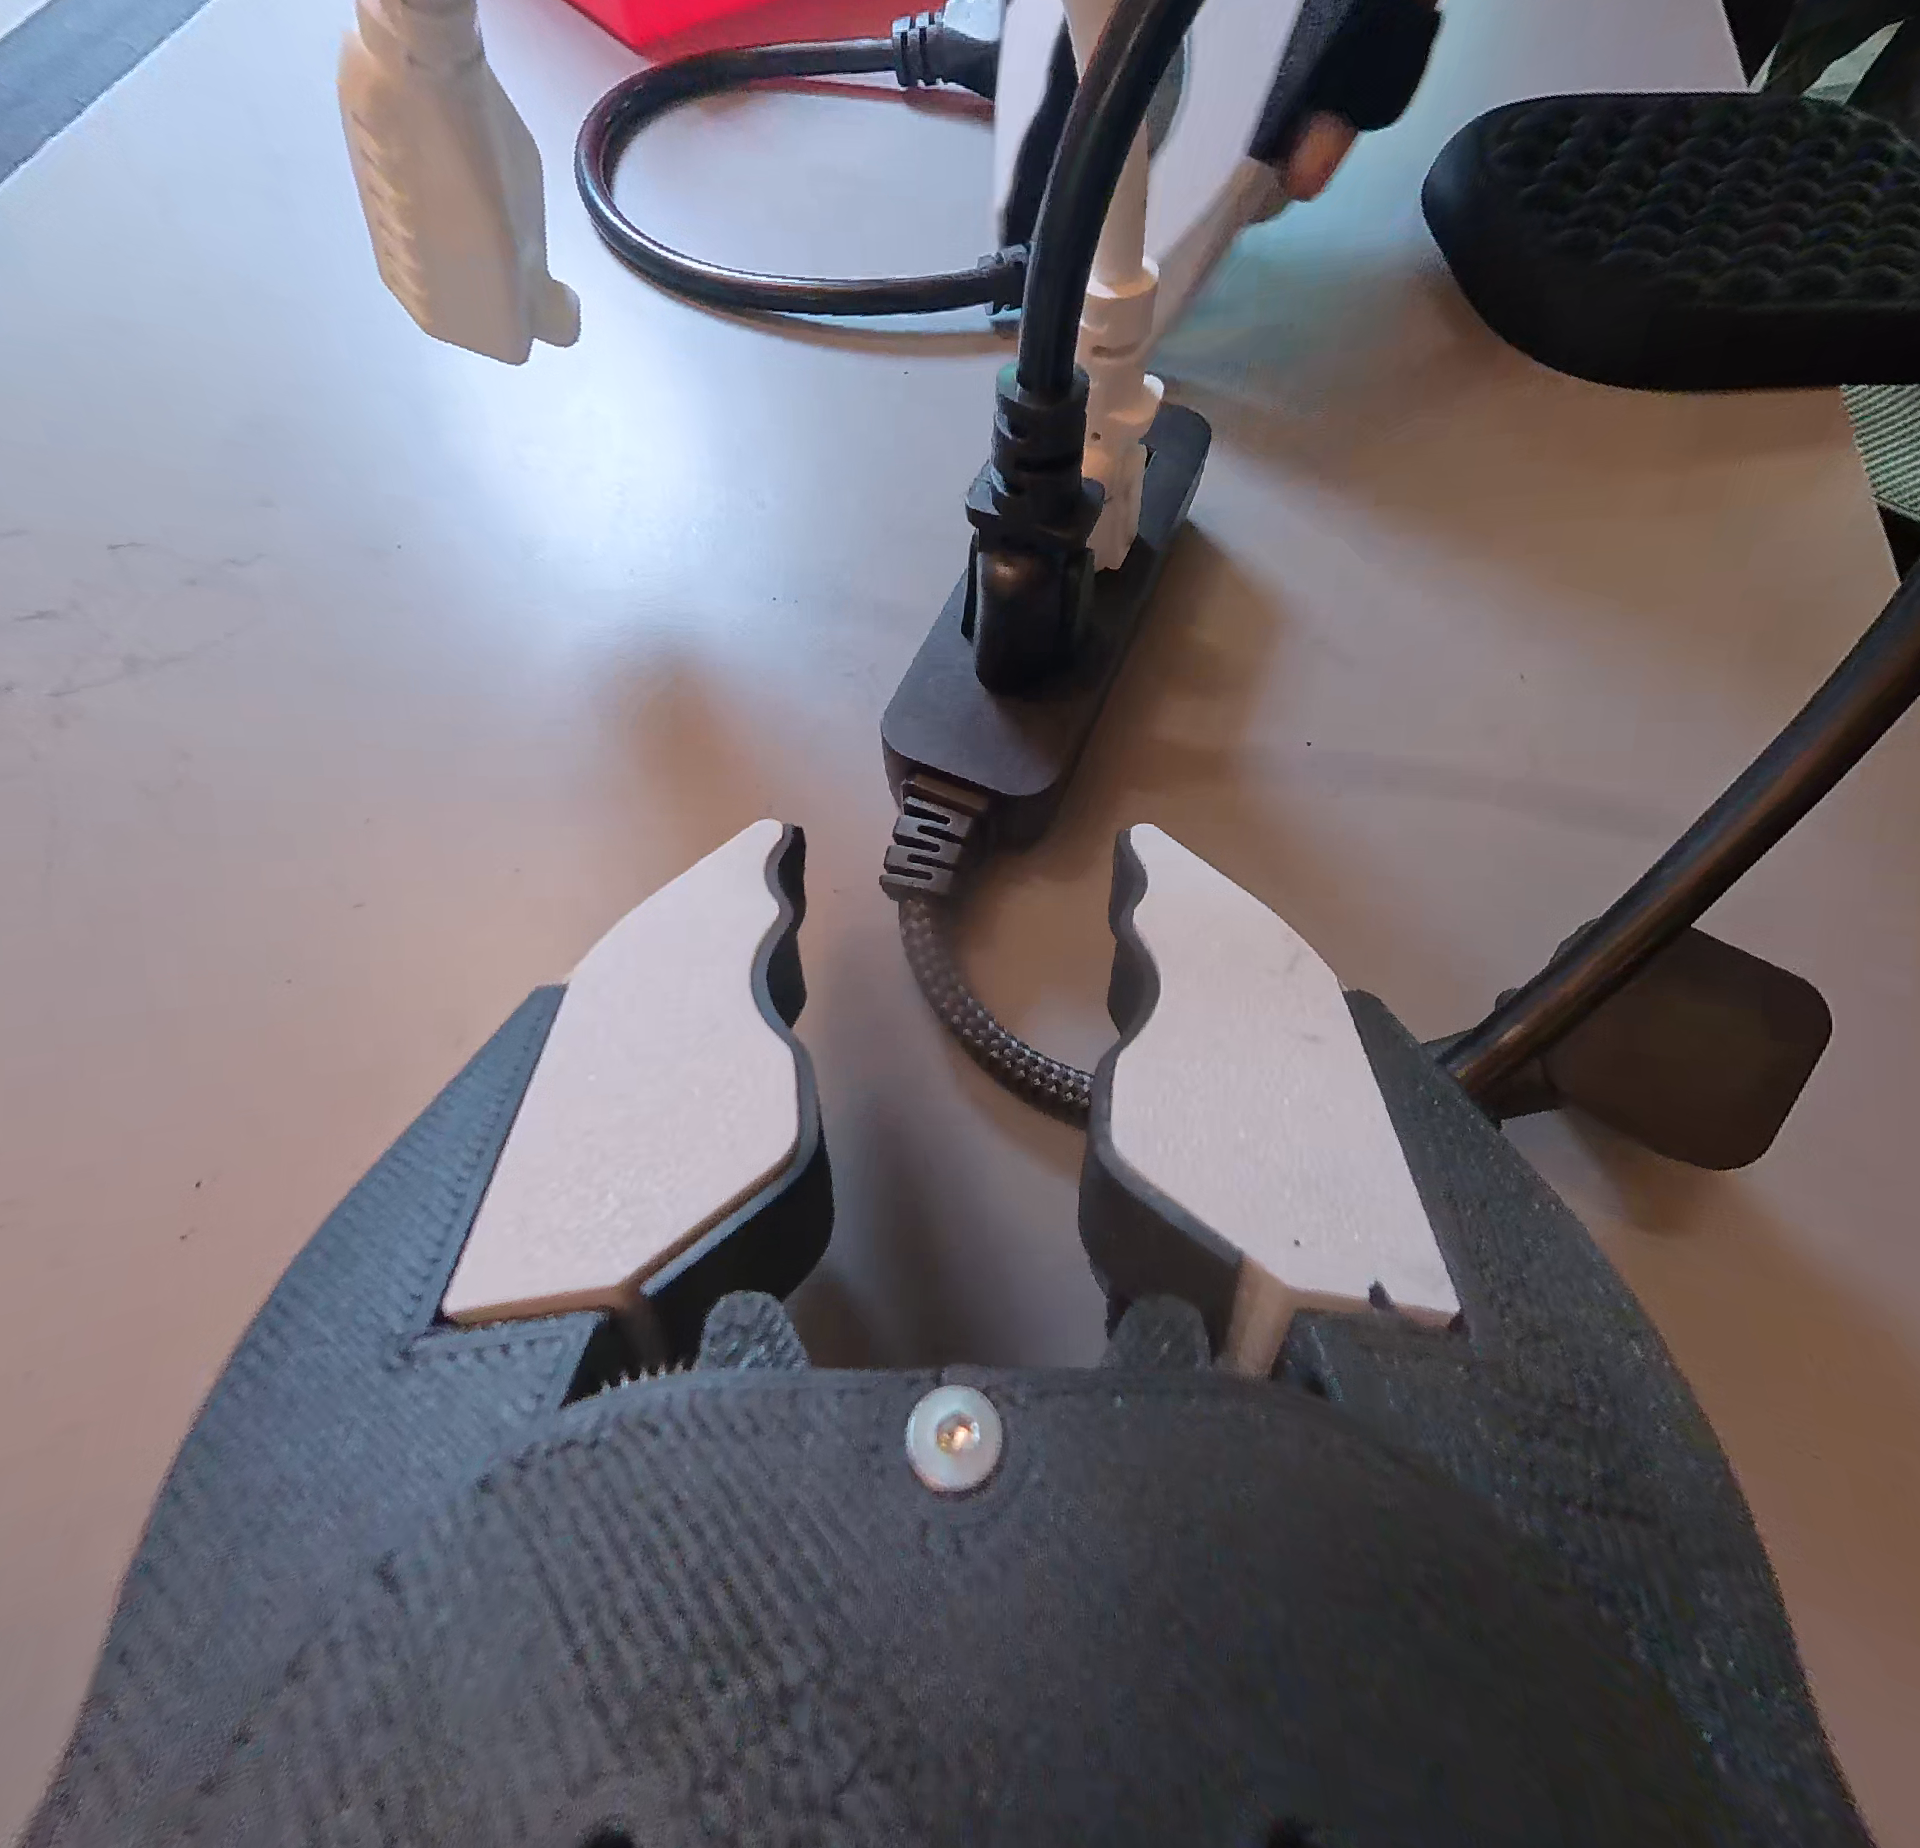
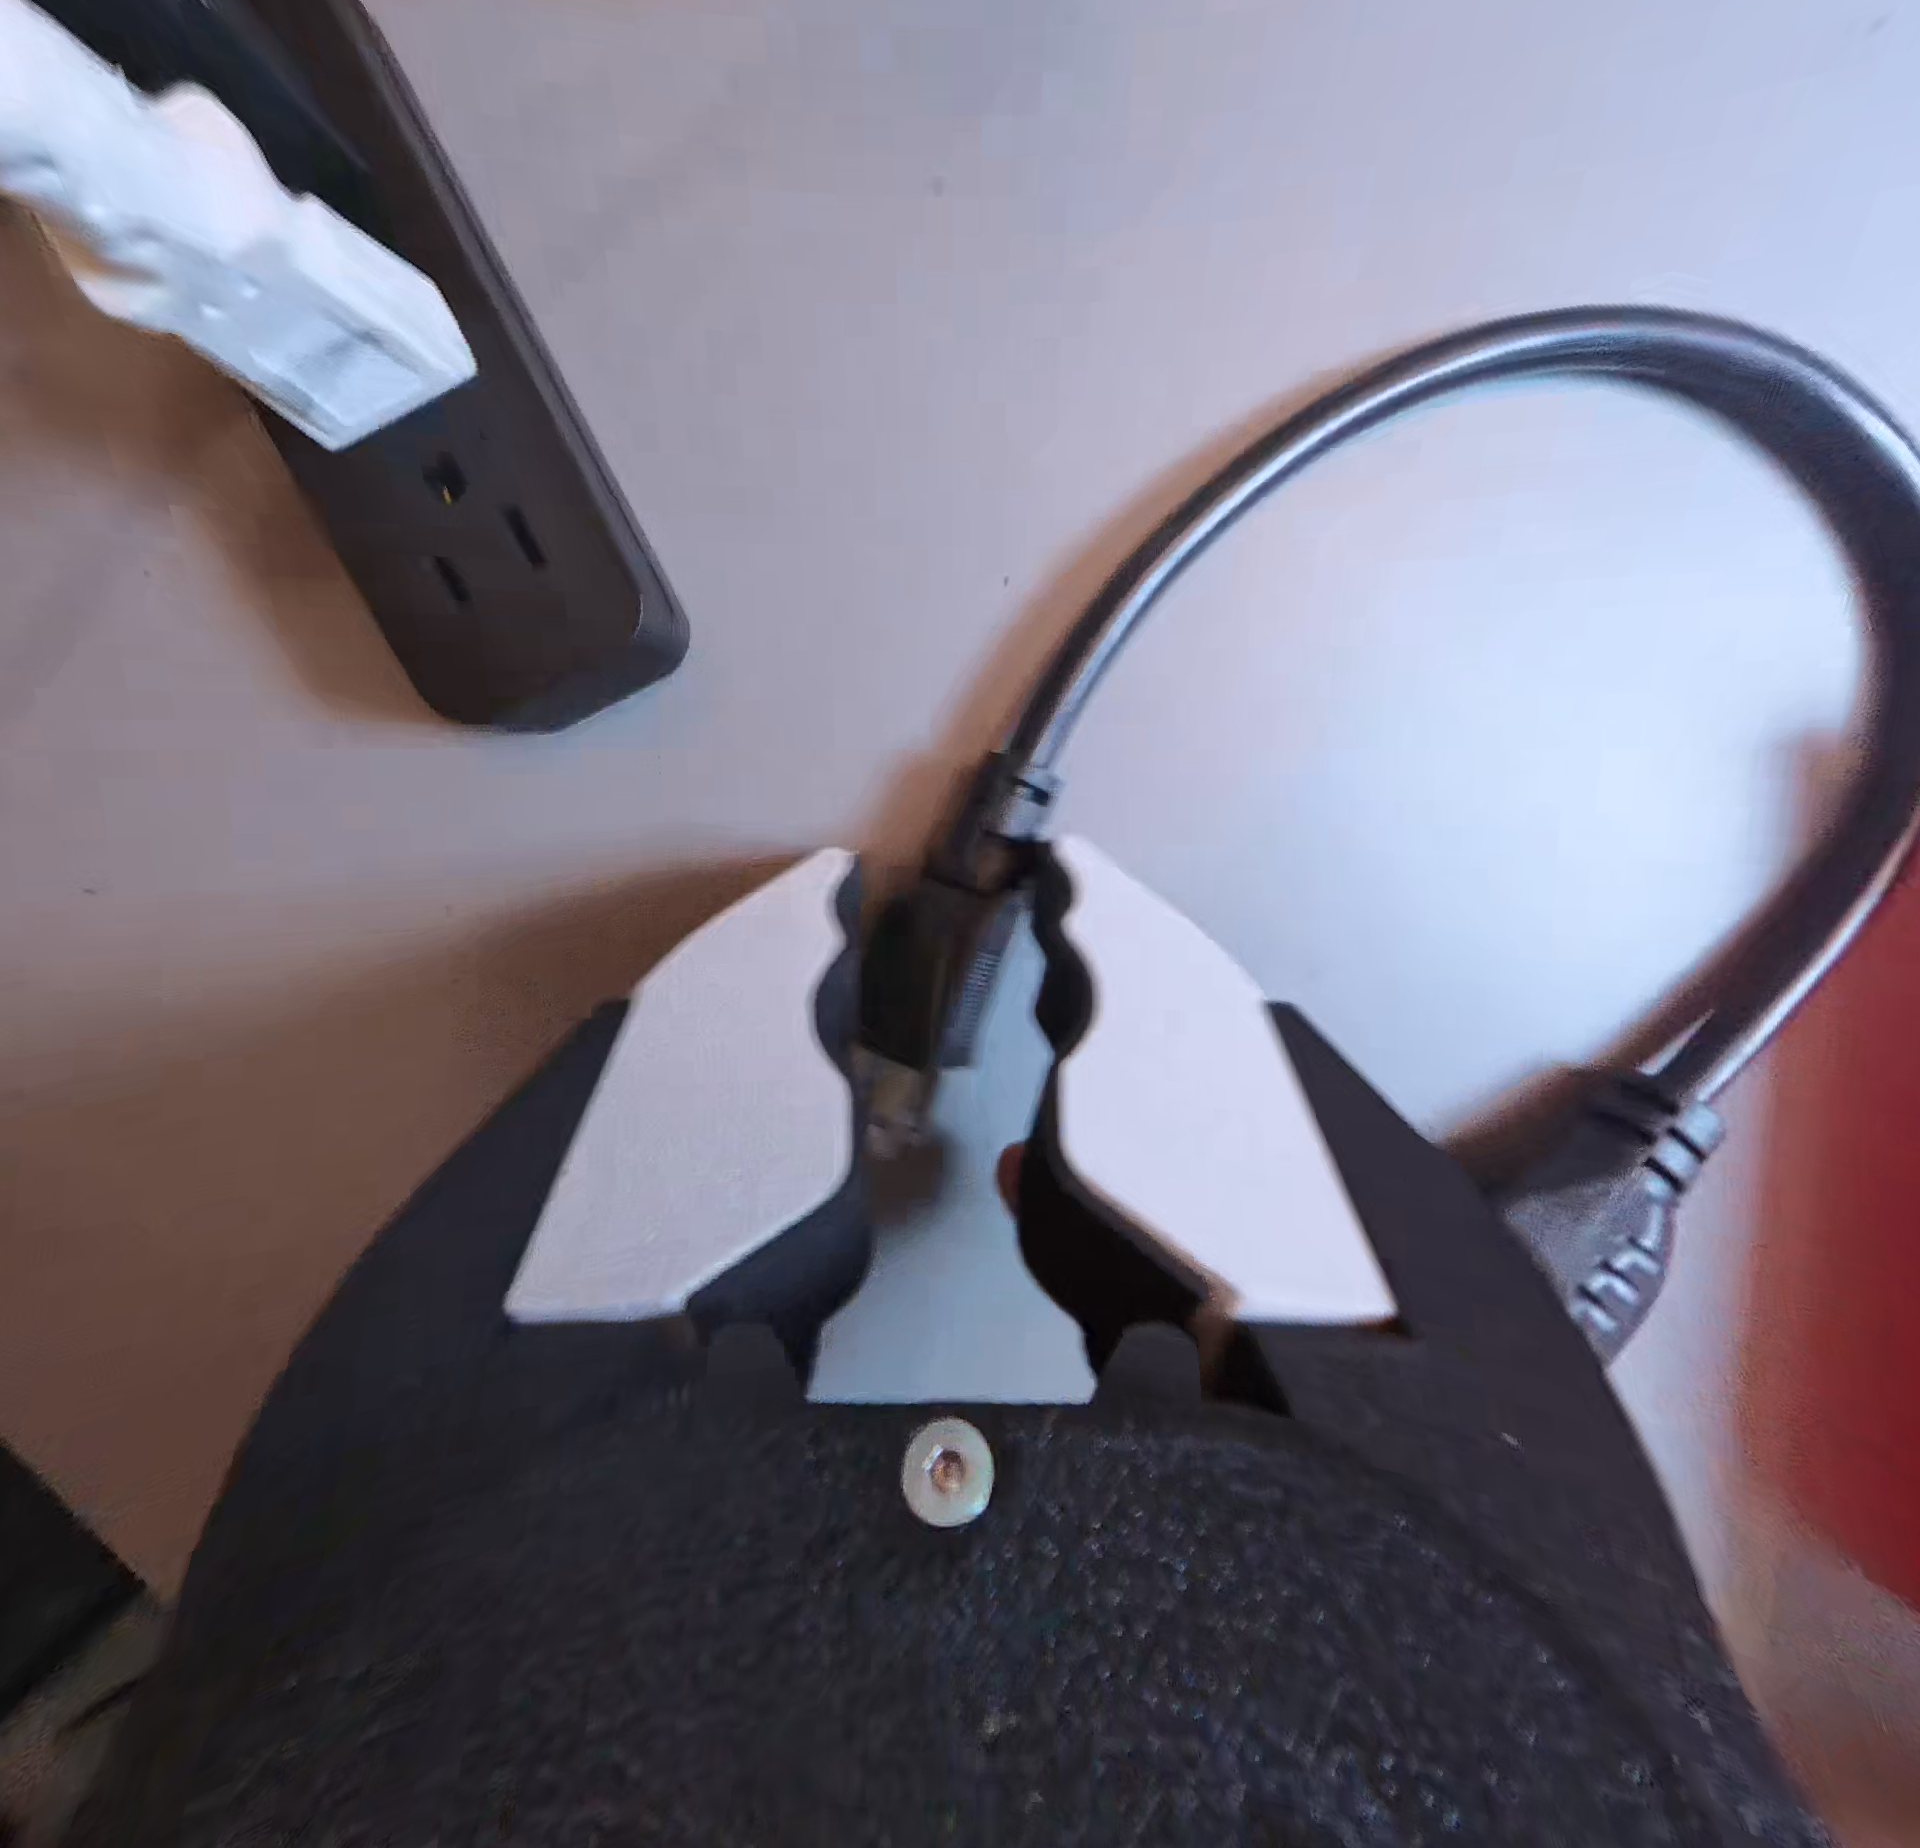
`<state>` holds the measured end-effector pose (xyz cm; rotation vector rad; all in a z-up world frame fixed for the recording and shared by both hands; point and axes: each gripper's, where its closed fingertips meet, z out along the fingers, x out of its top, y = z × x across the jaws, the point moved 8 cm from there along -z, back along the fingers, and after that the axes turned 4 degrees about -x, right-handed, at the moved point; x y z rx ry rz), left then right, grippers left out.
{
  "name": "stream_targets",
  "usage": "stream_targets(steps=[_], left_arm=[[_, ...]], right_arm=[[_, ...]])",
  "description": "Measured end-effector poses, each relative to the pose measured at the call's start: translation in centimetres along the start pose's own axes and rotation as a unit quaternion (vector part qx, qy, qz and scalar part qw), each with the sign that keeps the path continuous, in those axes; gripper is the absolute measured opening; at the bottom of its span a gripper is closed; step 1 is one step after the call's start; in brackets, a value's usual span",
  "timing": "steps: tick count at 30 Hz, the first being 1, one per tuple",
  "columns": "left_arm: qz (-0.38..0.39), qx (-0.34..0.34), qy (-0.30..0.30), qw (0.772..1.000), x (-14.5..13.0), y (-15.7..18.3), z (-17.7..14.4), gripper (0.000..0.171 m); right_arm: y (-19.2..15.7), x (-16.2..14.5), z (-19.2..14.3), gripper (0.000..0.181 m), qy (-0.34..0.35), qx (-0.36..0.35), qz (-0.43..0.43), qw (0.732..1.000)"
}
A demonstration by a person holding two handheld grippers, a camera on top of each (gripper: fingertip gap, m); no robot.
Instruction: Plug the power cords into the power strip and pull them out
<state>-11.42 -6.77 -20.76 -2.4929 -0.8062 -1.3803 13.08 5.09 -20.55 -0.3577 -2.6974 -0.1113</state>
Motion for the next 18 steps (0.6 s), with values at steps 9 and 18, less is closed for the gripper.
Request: stream_targets(steps=[9,18], left_arm=[[-0.006,-0.013,0.007,1.000,0.0,-0.2,-0.2,0.057],[0.000,-0.013,0.001,1.000,0.1,0.0,-0.2,0.058]], right_arm=[[-0.4,-0.4,-6.9,0.026,0.086,-0.017,-0.061,0.994],[0.1,-1.0,-15.5,0.026,0.160,-0.078,-0.066,0.982]])
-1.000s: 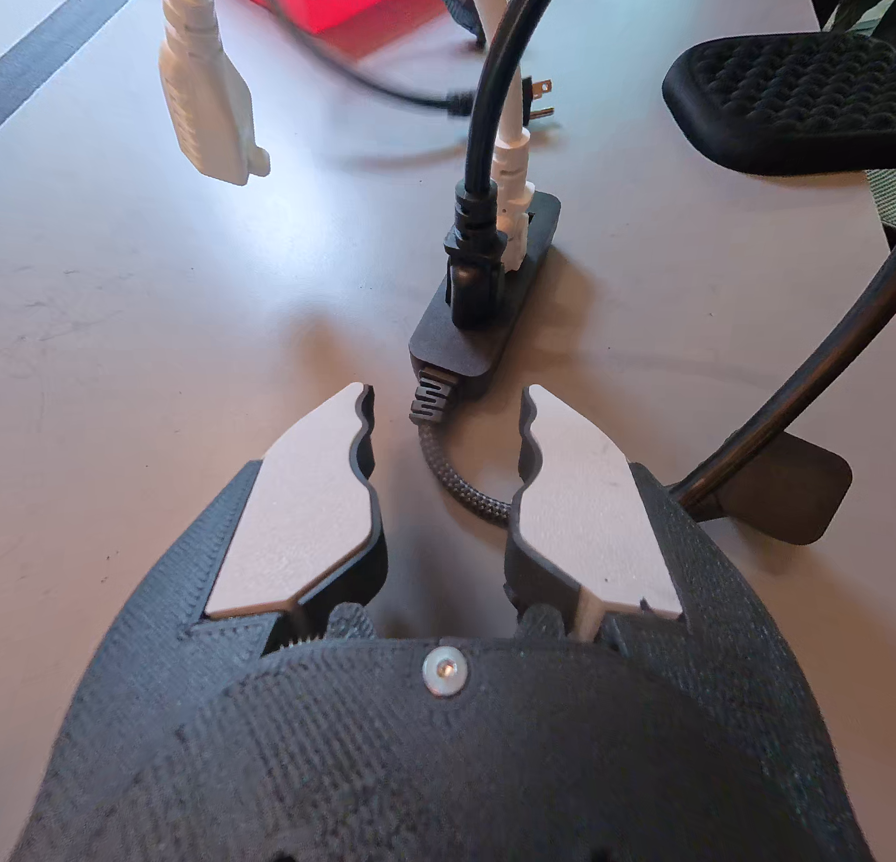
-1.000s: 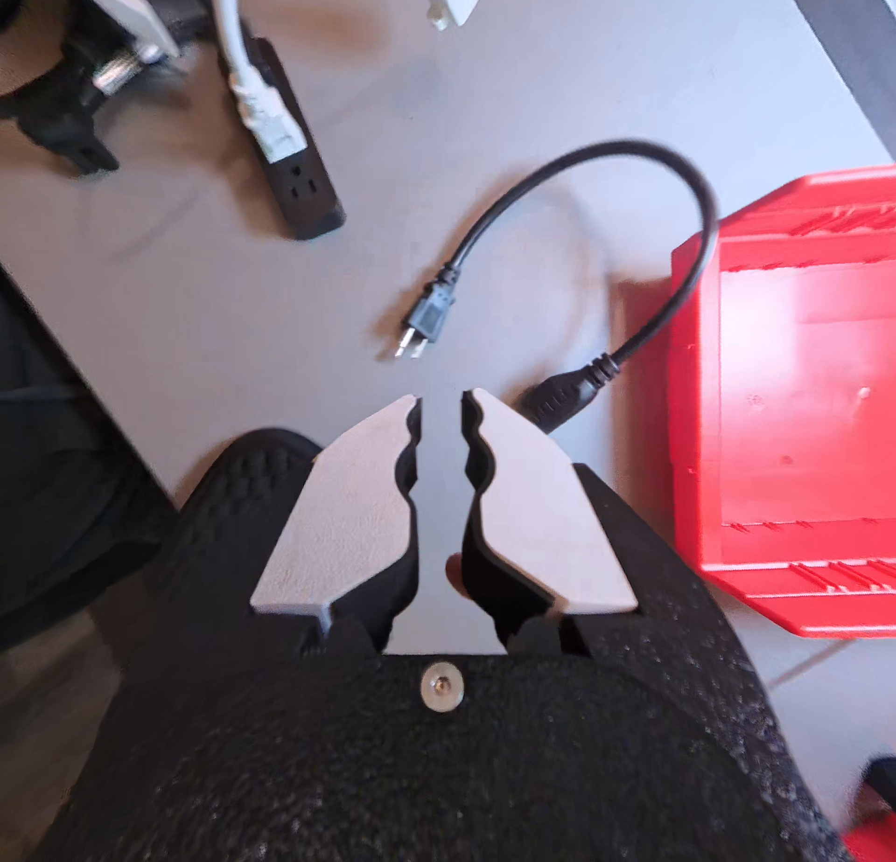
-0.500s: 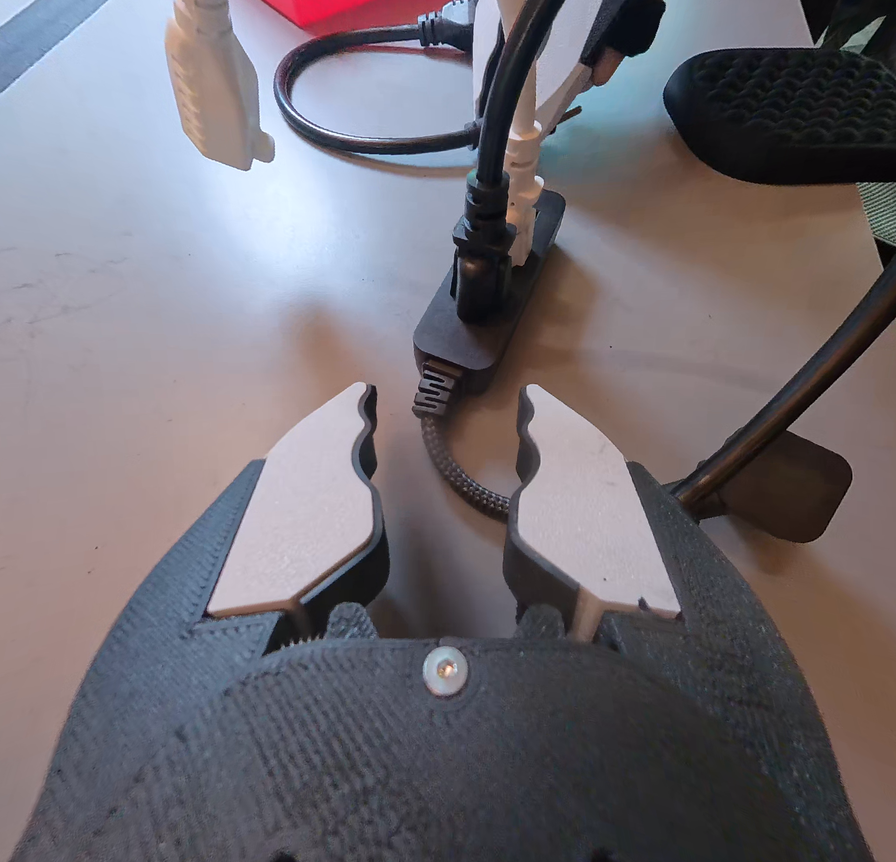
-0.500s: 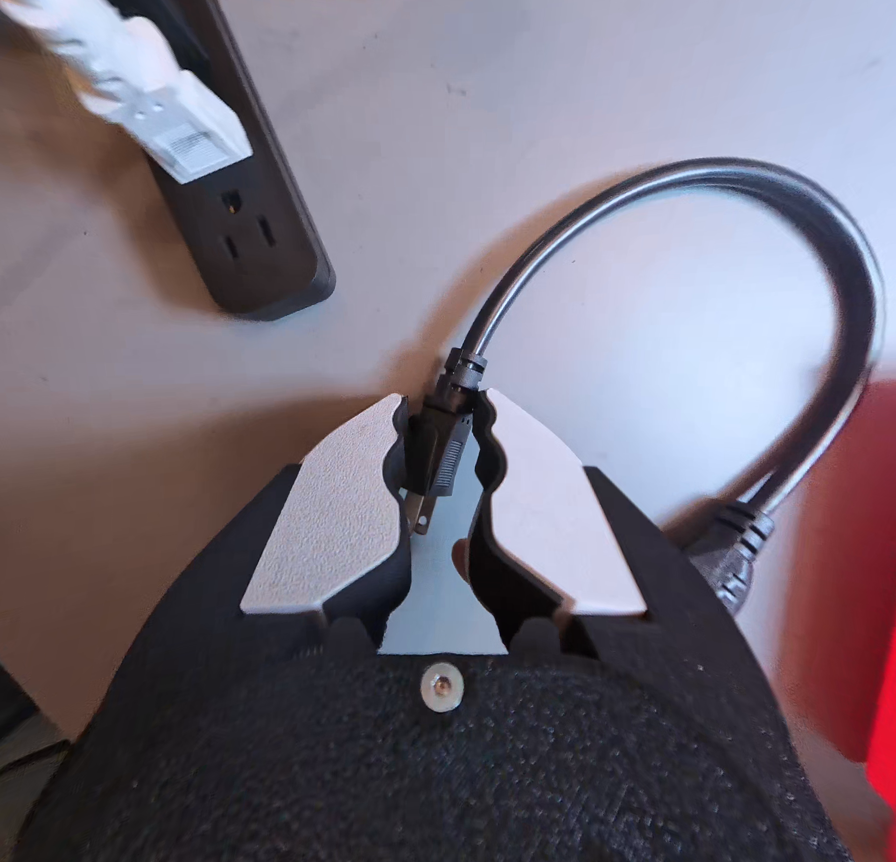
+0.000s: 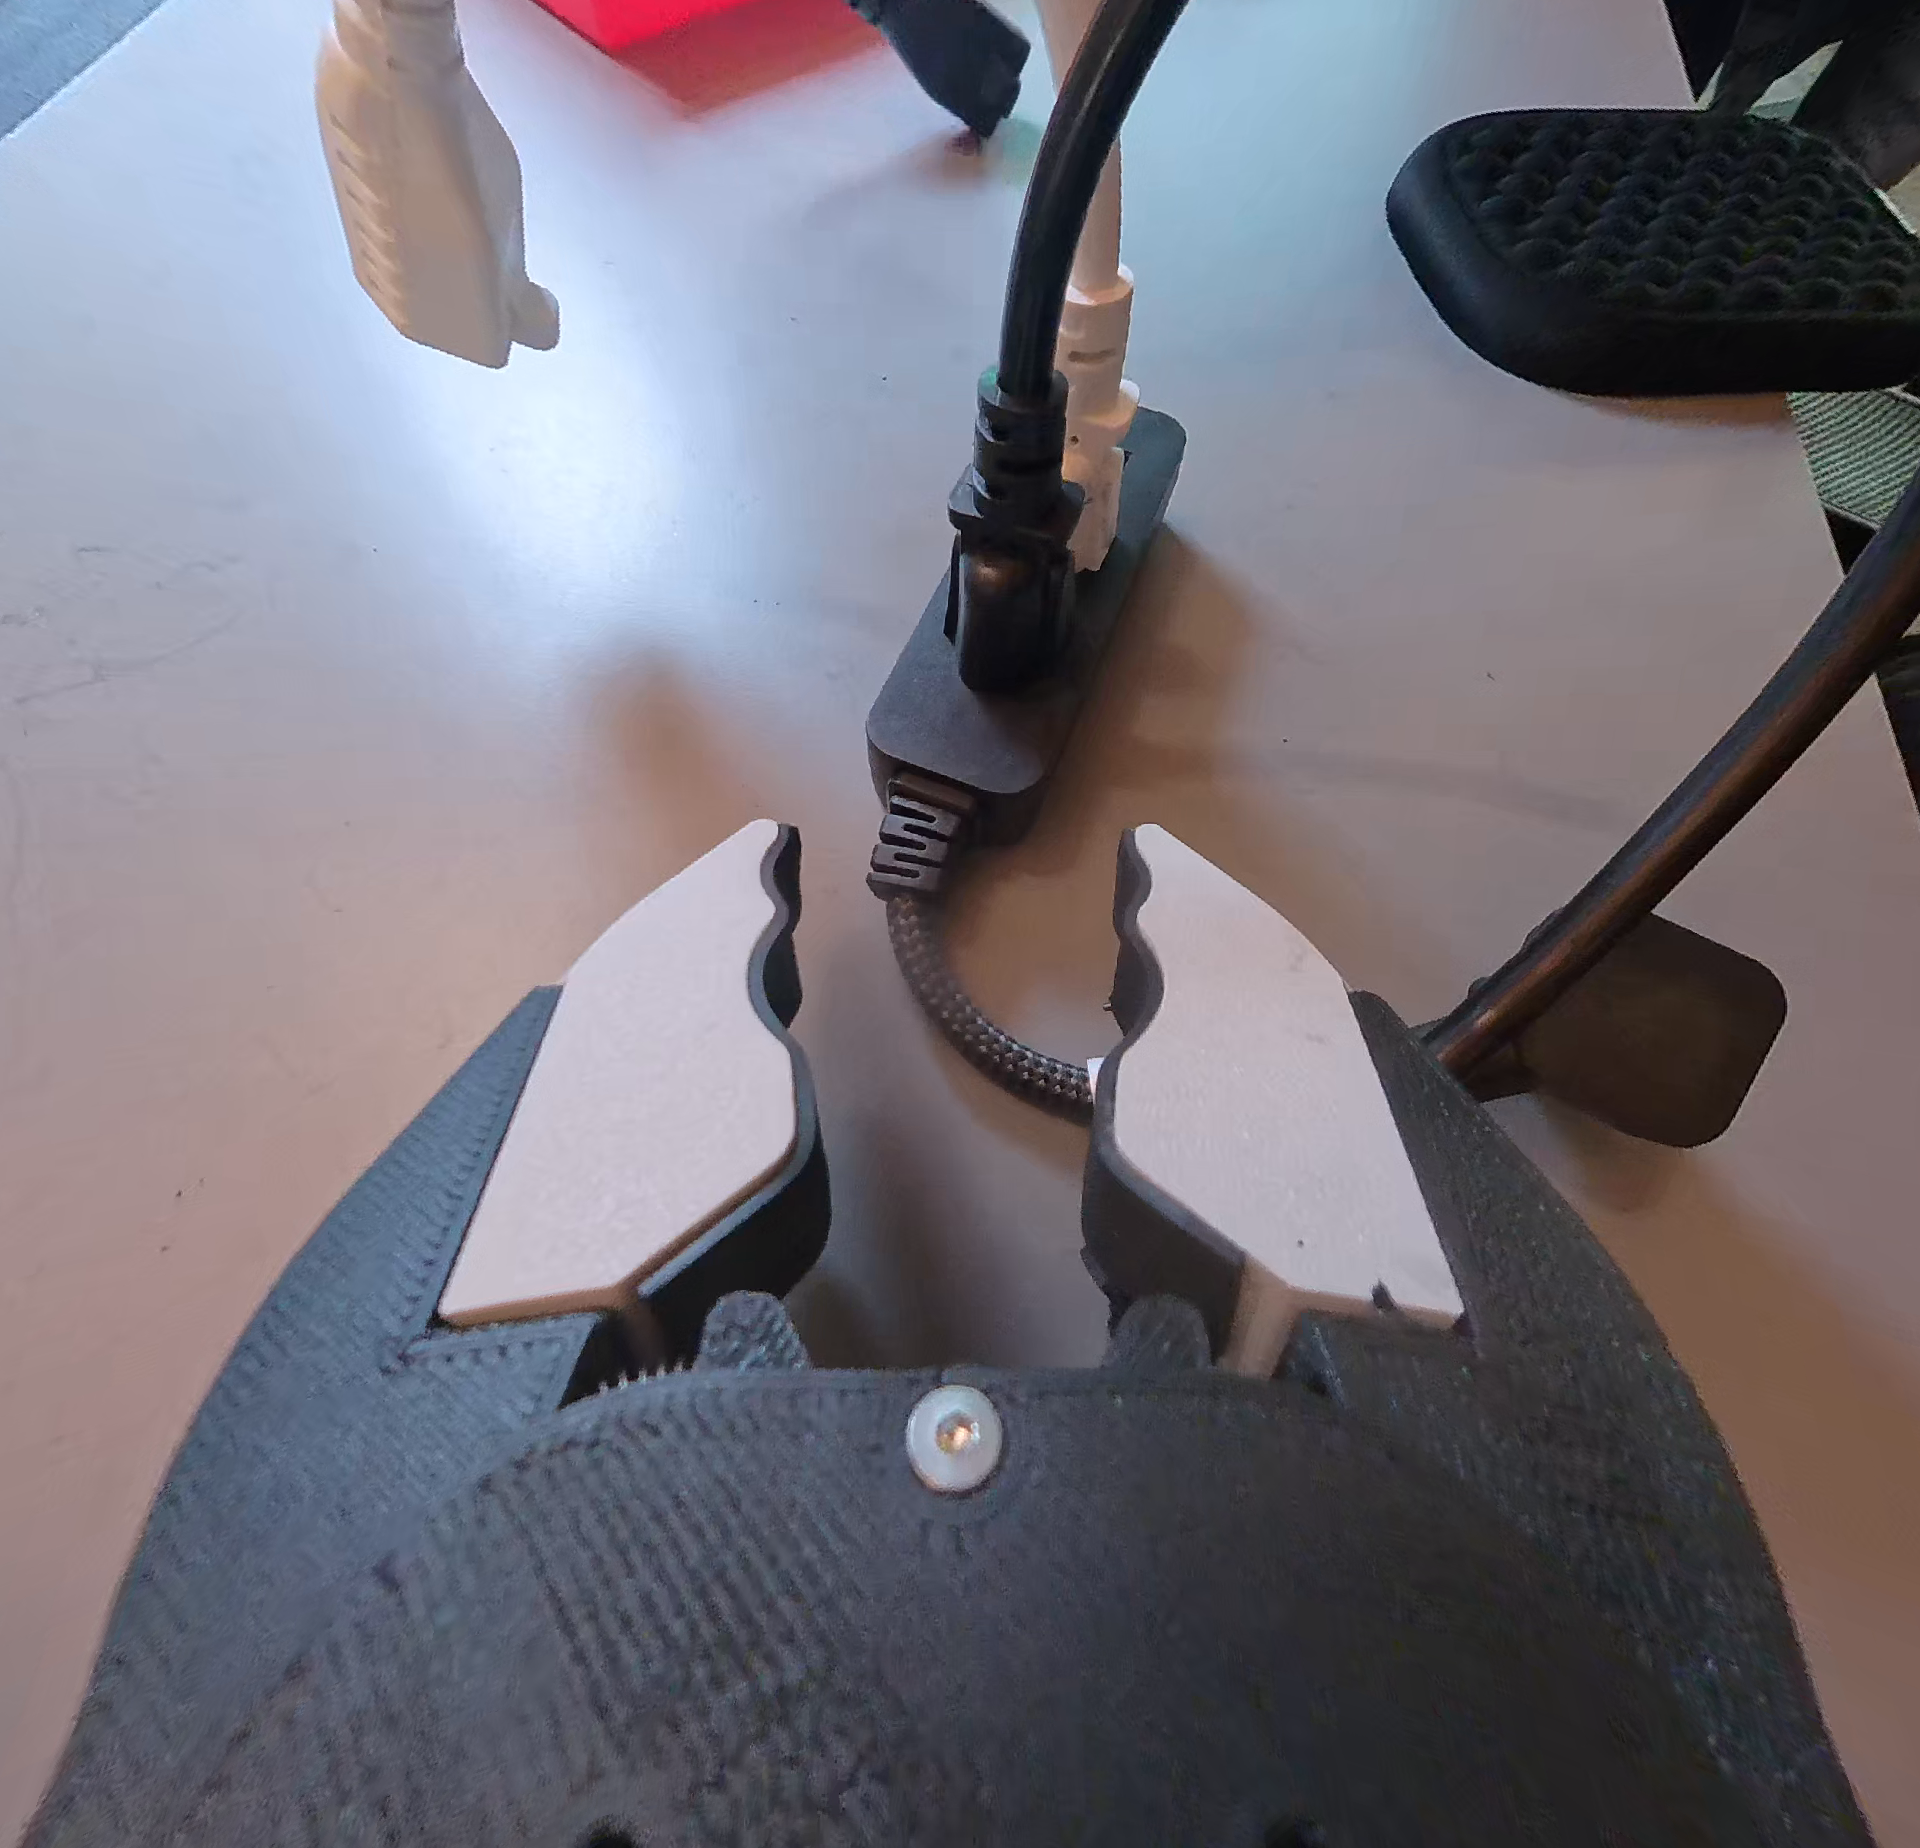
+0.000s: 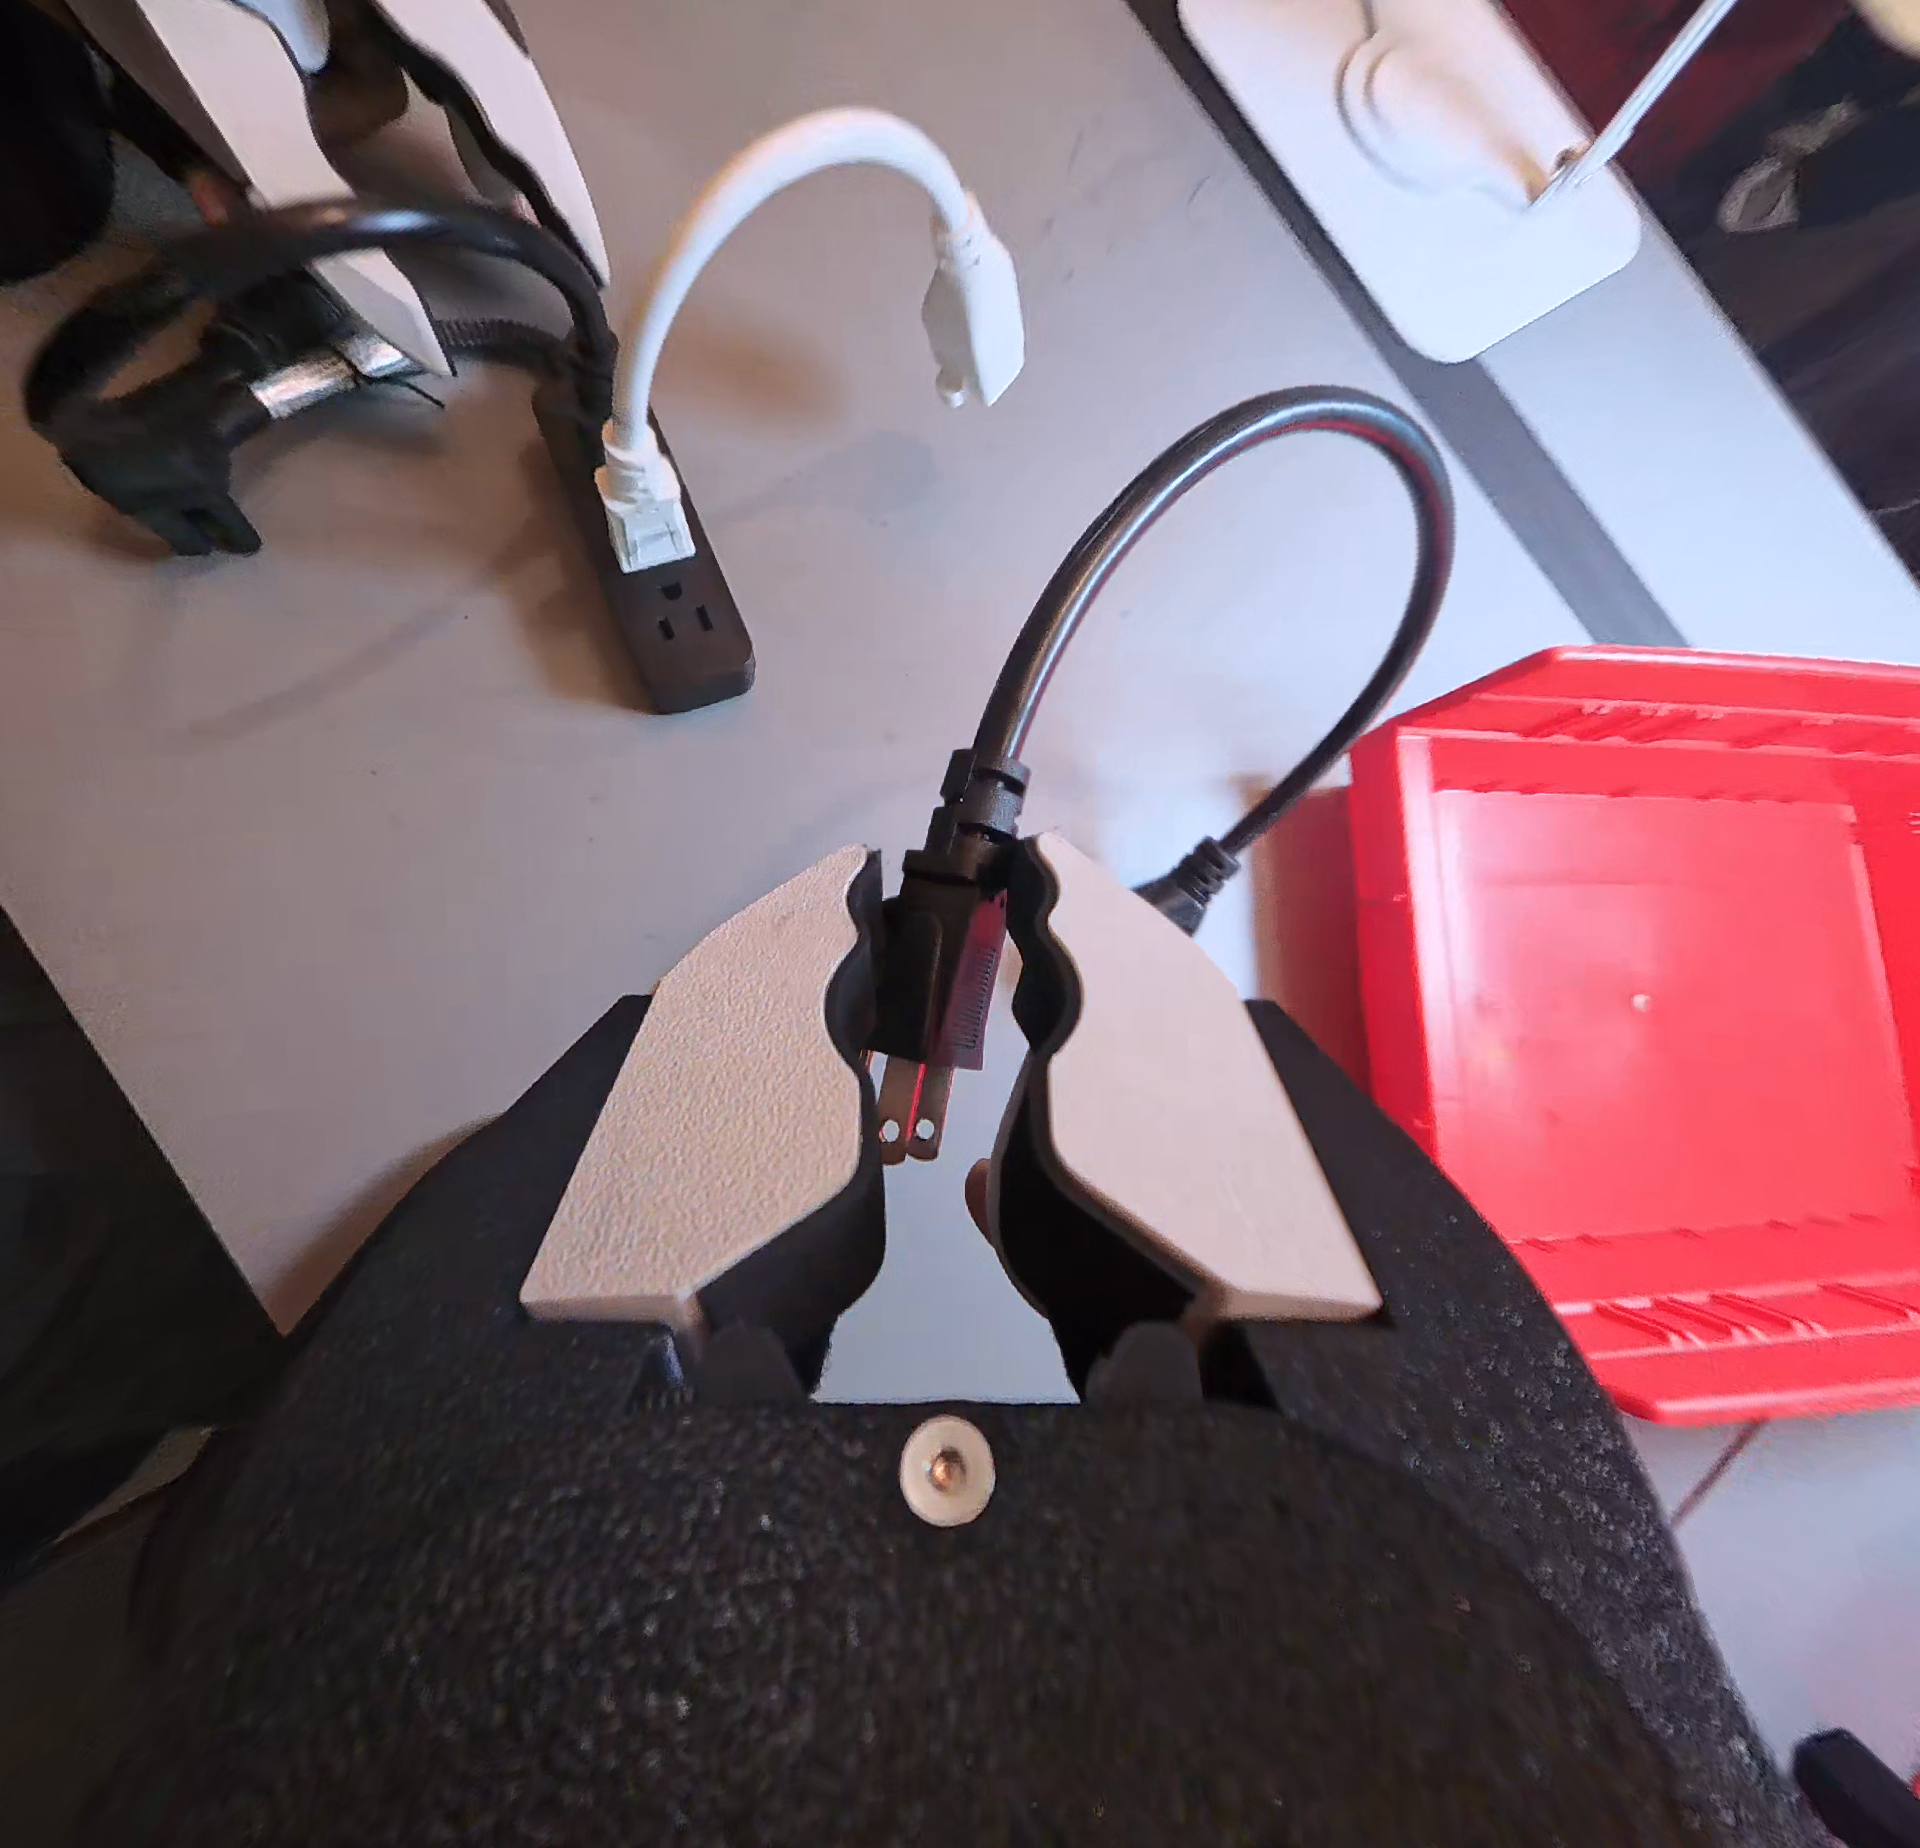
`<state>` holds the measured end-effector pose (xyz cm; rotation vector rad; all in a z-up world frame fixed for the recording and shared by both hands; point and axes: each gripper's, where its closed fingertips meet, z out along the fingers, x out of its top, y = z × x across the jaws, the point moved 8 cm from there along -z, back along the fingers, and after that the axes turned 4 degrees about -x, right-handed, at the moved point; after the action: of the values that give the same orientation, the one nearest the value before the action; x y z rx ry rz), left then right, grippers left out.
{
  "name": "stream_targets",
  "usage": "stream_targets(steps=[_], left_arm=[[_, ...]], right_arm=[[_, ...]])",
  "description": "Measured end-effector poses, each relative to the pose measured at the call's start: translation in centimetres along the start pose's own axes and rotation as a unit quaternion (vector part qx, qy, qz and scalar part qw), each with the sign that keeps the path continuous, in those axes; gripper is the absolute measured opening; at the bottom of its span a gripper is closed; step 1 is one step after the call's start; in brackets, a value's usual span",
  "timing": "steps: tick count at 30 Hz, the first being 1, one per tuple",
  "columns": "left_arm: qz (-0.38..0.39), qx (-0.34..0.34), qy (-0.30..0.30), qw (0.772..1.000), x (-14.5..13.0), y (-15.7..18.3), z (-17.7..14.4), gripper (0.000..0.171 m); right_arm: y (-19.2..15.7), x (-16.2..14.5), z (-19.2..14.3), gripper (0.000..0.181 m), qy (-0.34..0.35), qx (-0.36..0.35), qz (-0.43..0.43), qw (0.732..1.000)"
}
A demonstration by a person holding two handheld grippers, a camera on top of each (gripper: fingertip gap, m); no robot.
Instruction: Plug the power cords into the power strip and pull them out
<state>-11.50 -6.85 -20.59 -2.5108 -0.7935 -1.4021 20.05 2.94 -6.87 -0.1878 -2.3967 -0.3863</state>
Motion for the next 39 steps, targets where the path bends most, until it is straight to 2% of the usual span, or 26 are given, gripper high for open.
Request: stream_targets(steps=[10,15,18,28,33,36,39], left_arm=[[0.005,0.005,0.001,1.000,0.1,0.1,-0.1,0.057],[0.009,0.007,0.000,1.000,0.1,0.2,-0.1,0.057],[0.008,0.007,-0.001,1.000,0.1,0.2,-0.1,0.057],[0.003,0.005,0.001,1.000,0.0,0.1,-0.1,0.057],[-0.004,0.002,0.003,1.000,-0.1,0.0,0.0,0.056],[-0.004,0.003,0.003,1.000,-0.1,0.0,0.0,0.056],[-0.005,0.004,0.003,1.000,-0.1,0.0,0.0,0.056]], right_arm=[[3.5,2.5,-7.1,0.017,0.071,-0.083,0.023,0.994],[5.7,1.8,-6.8,0.018,0.017,-0.120,0.006,0.993],[6.9,1.9,-6.4,0.018,-0.027,-0.168,-0.038,0.985],[14.2,2.7,-6.3,0.018,-0.032,-0.265,-0.024,0.963],[18.3,1.4,-3.4,0.018,-0.107,-0.346,-0.068,0.930],[20.7,-1.0,0.3,0.018,-0.179,-0.378,-0.080,0.905],[22.4,-4.1,4.1,0.018,-0.249,-0.382,-0.071,0.887]])
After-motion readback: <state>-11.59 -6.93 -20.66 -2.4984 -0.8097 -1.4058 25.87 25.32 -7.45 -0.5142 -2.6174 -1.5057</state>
